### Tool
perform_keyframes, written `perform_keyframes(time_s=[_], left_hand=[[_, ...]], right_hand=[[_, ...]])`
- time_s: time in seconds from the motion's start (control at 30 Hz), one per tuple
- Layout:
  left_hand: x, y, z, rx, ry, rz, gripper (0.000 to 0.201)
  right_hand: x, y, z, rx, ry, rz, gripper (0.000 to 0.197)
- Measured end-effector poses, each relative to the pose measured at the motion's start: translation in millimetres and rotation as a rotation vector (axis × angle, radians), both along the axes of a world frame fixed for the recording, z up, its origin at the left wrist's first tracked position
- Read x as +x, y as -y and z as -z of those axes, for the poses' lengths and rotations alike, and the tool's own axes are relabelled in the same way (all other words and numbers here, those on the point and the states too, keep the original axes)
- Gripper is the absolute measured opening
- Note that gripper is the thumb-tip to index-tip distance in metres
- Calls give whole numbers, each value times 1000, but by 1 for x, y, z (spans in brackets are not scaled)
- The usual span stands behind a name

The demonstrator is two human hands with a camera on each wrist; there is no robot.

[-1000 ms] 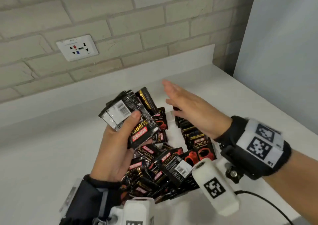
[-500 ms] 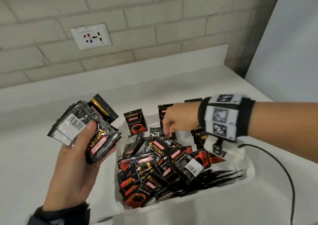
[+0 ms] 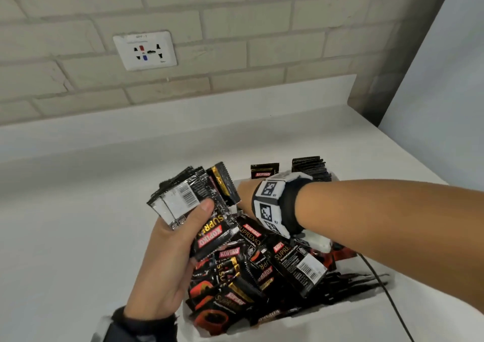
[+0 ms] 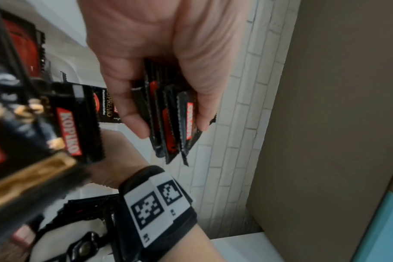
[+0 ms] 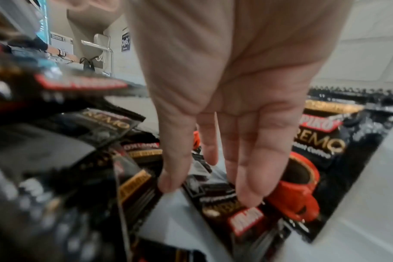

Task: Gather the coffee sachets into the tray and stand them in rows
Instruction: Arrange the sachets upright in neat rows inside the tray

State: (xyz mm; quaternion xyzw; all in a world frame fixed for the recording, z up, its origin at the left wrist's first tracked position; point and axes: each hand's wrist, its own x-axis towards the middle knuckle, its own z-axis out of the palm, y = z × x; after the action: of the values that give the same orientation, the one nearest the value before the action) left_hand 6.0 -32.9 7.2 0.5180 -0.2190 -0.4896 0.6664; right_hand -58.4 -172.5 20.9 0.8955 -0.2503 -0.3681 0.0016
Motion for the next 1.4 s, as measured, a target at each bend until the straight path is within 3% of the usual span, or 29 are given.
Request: perform_keyframes(time_s=[0.13,0.23,0.33,0.47,0.63,0.77,0.93,1.07,1.2,1.3,1.4], left_hand=[[1,5,8,36,41,-21,110],[3,7,7,8,51,28,103],[4,8,7,-13,41,50,95],[9,7,8,1,53,48,85],[10,4,10,26,21,28,101],[6,4,9,29,11,37,88],[2,3,8,60,5,-9,118],[3,5,4,35,16,-20,97],[5,7,-4,-25,32,-14,72],[2,10,-7,-22,50,10,67],[-2,12,-7,11,60,-7,76]], right_hand=[[-1,3,2,-22,-42,-63,15],[-4,9,2,-5,55,-55,27],[-5,15,-1,-47,147,-19,14],[-12,30,-14,-34,315,111,6],[-29,52,-35,54,466,301,18],[-41,66,-40,150,555,412,25],[-50,69,-38,222,650,526,16],[-57,67,-43,437,871,675,8],[-64,60,-53,726,1180,863,16],[-71,57,-57,853,1380,964,19],[-82,54,-58,869,1353,1011,16]])
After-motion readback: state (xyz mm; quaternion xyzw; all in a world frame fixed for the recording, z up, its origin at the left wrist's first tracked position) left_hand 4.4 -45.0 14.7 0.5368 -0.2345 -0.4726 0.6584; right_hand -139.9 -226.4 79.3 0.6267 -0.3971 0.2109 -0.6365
